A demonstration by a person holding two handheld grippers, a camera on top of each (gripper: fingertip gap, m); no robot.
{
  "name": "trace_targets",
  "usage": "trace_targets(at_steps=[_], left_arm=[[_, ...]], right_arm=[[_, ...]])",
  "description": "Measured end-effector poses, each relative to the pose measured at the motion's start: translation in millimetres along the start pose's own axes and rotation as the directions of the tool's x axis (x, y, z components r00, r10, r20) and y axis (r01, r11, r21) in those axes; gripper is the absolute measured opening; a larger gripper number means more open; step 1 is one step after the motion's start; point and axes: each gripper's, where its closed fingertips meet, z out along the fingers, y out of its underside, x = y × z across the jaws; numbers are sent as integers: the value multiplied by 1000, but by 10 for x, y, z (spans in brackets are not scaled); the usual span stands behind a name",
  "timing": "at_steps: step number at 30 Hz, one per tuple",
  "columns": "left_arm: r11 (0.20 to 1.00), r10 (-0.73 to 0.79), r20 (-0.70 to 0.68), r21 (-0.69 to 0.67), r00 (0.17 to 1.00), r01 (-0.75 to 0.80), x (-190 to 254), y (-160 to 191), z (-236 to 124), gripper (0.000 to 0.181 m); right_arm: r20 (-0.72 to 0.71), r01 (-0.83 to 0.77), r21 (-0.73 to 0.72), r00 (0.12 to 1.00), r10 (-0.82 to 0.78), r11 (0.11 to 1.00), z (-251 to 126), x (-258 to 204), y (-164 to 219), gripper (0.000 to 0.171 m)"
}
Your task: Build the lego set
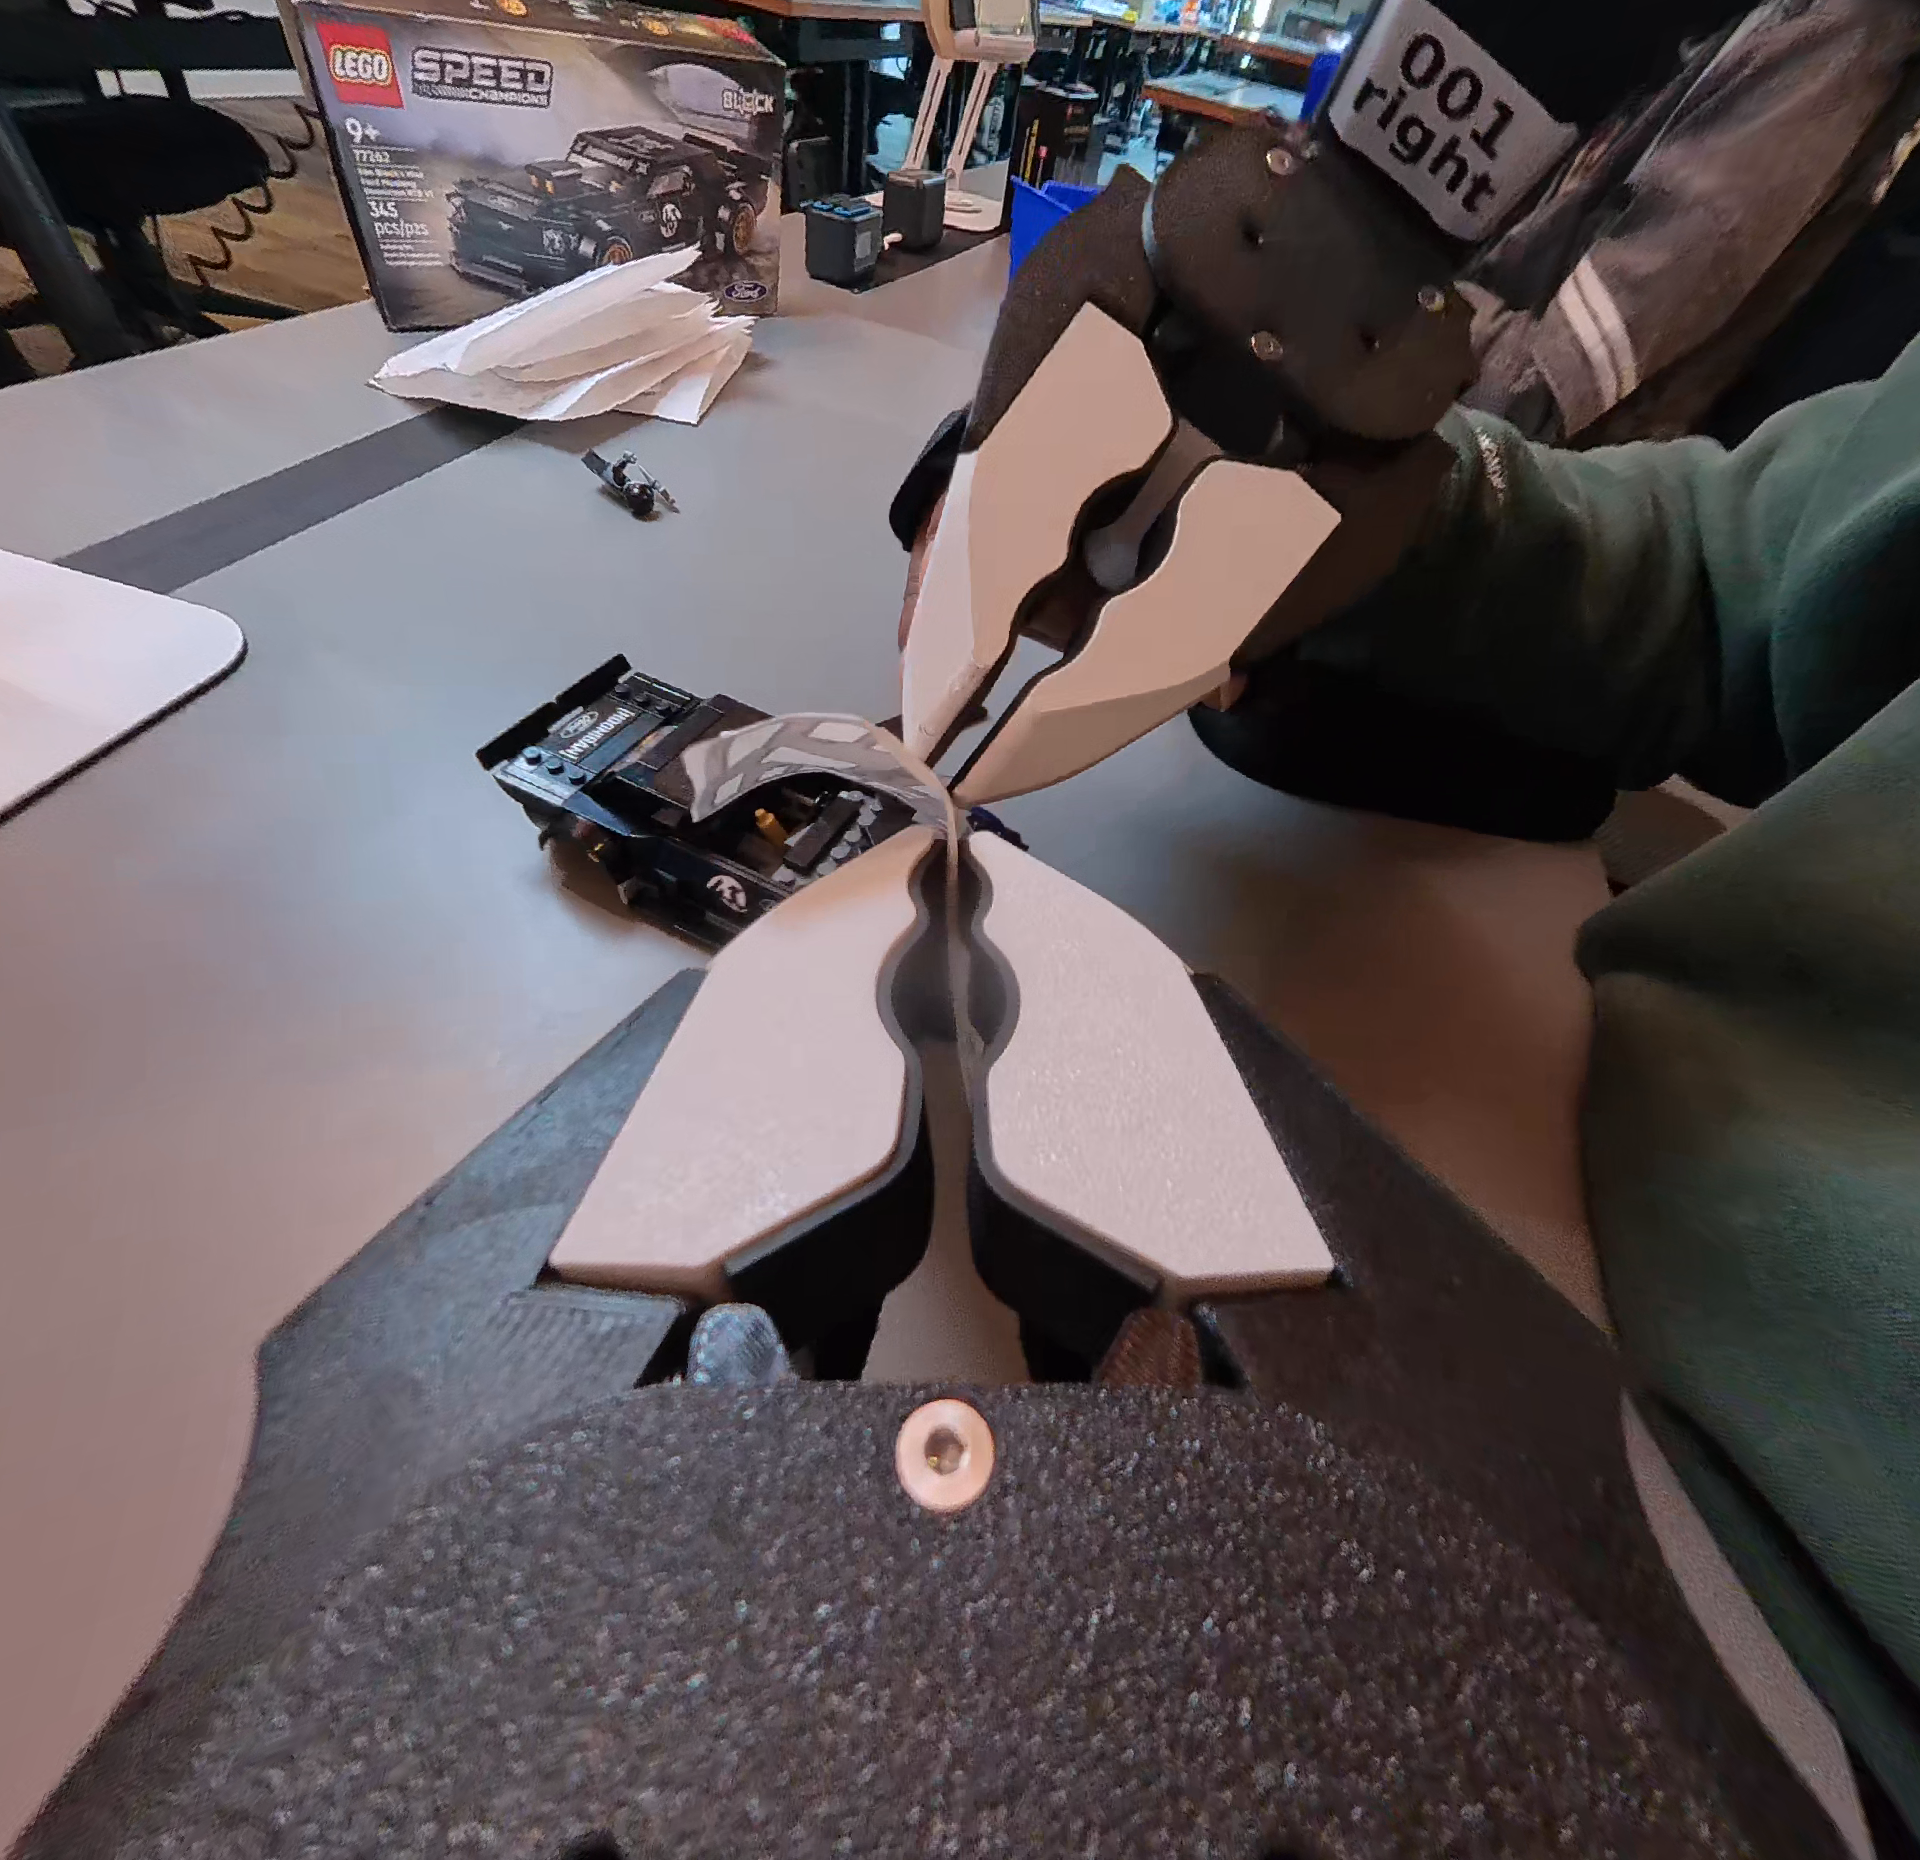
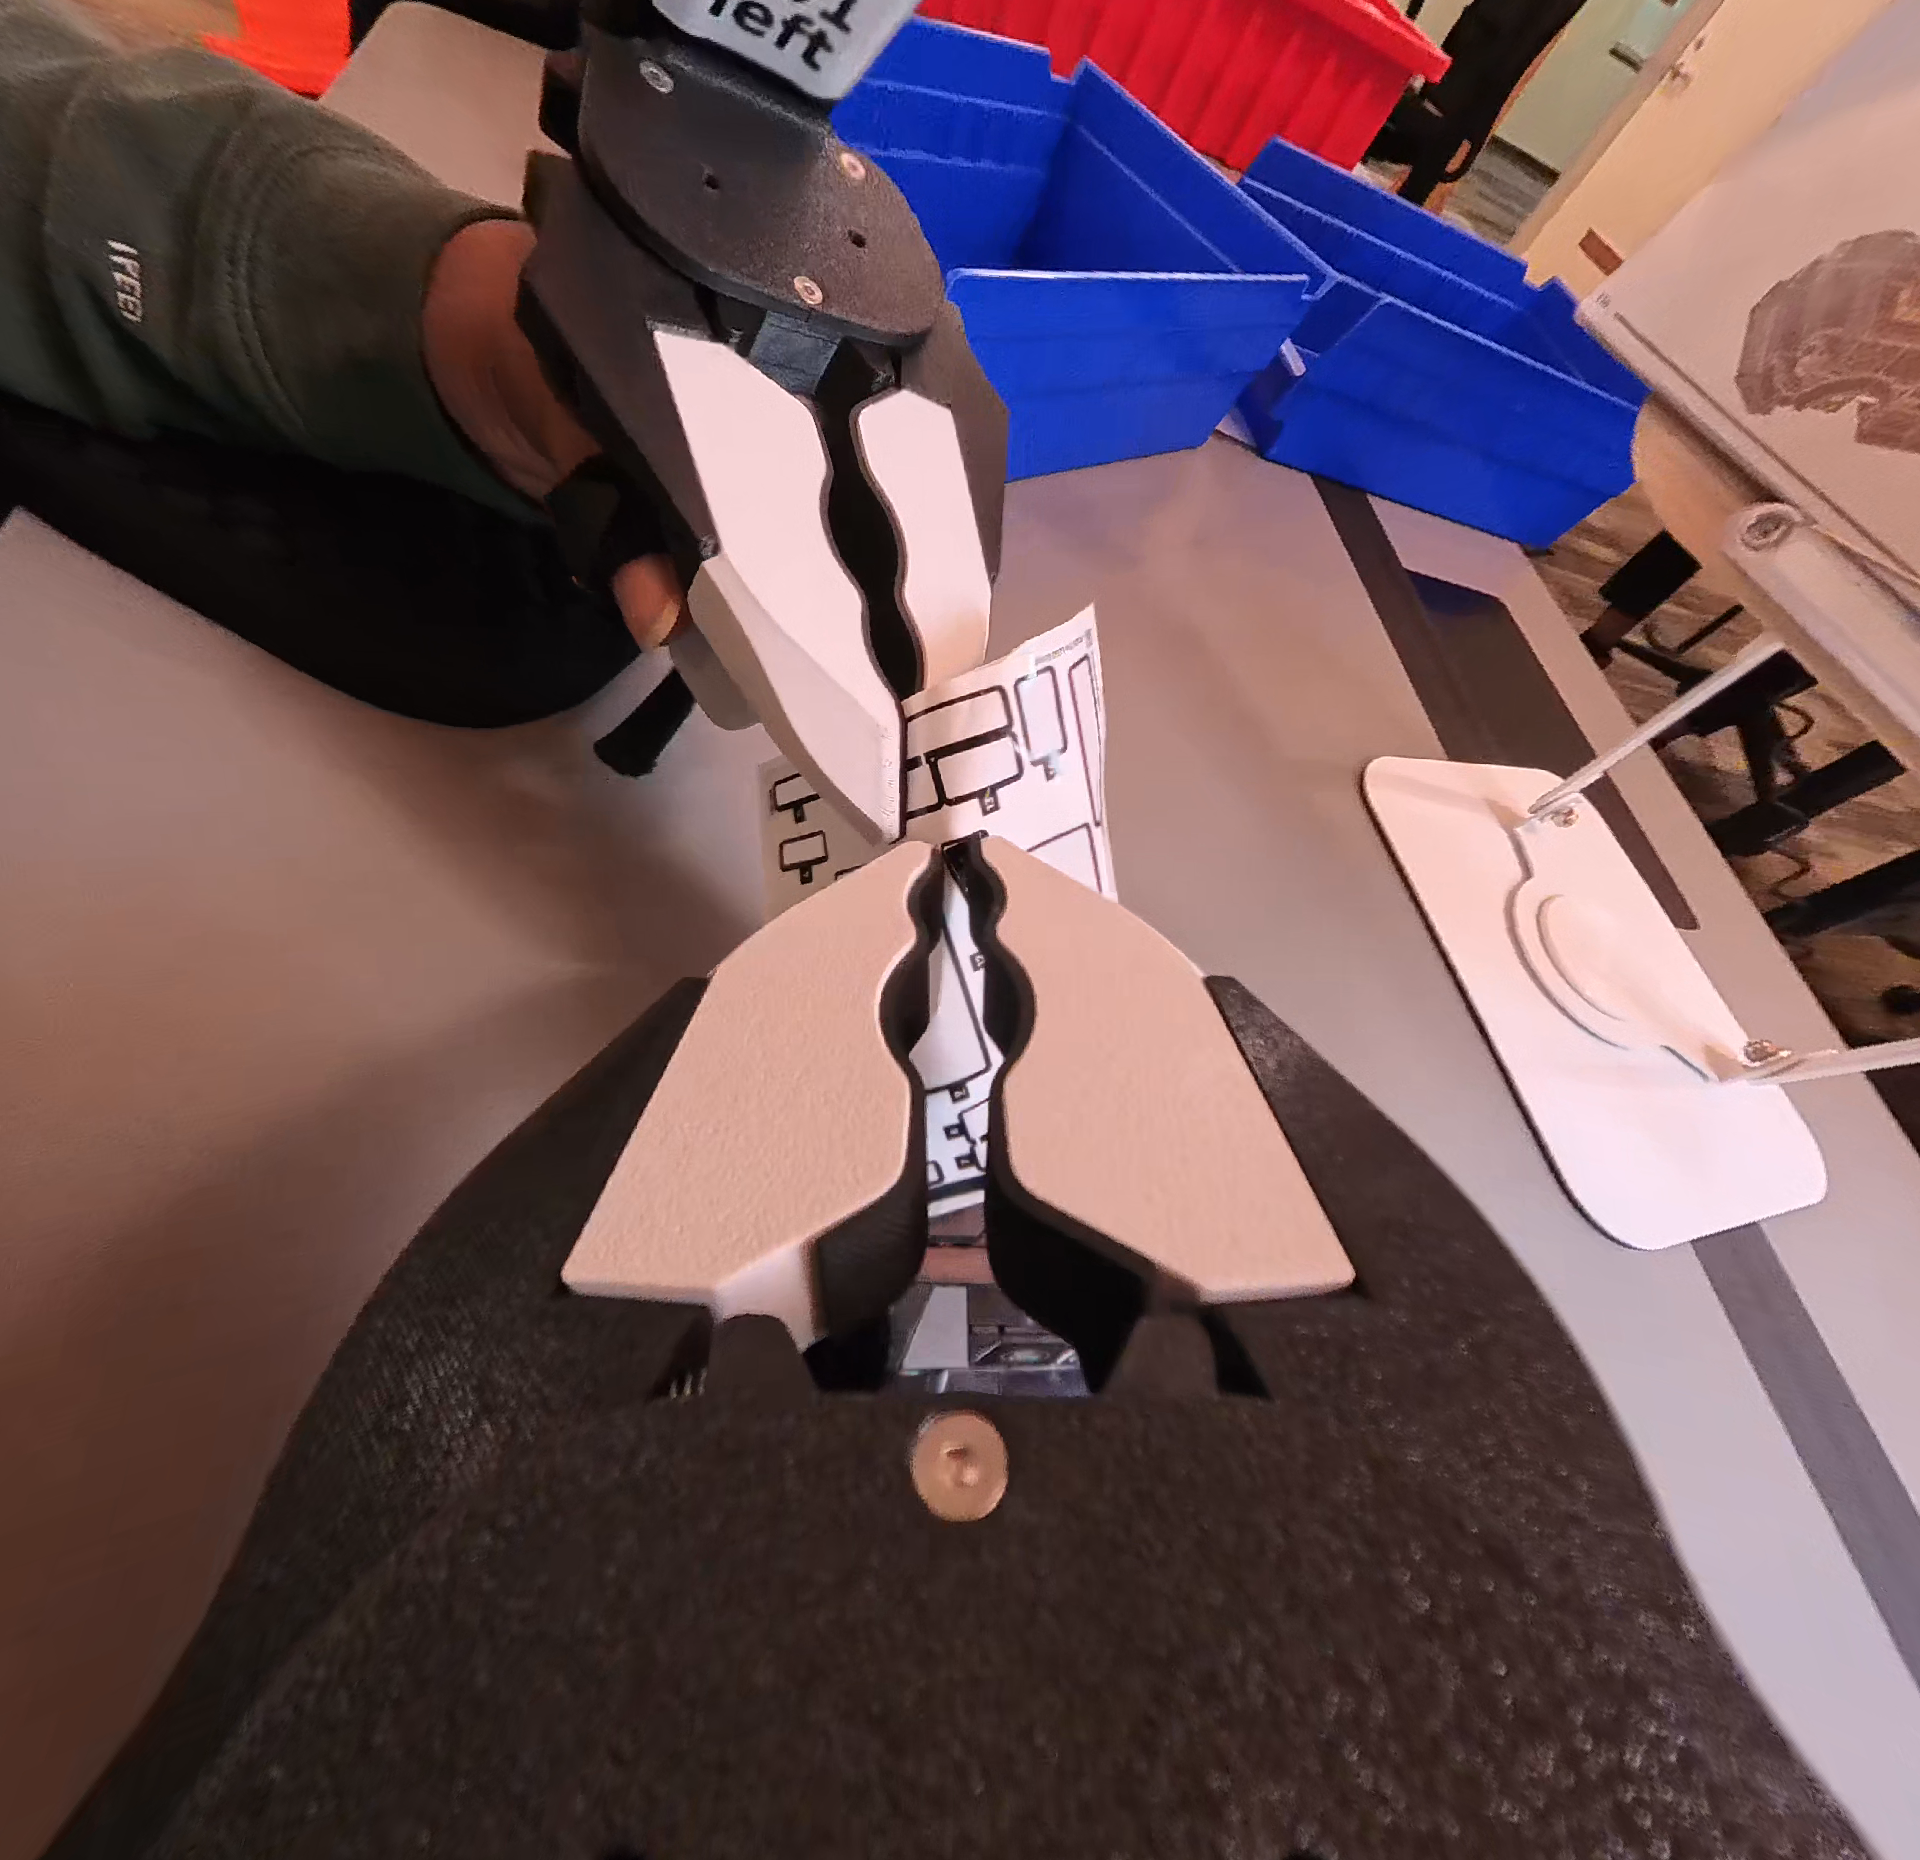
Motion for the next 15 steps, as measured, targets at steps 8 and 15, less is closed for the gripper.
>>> trace_targets(at_steps=[8, 15], left_arm=[[984, 165, 71, -72, 984, -160, 22, 55, 38, 1], [977, 201, 88, -96, 976, -192, 18, 76, 44, 1]], right_arm=[[40, -32, -34, 999, 33, 999, 5, -31, 63, 3], [68, -59, -40, 996, 62, 997, 0, -47, 80, 3]])
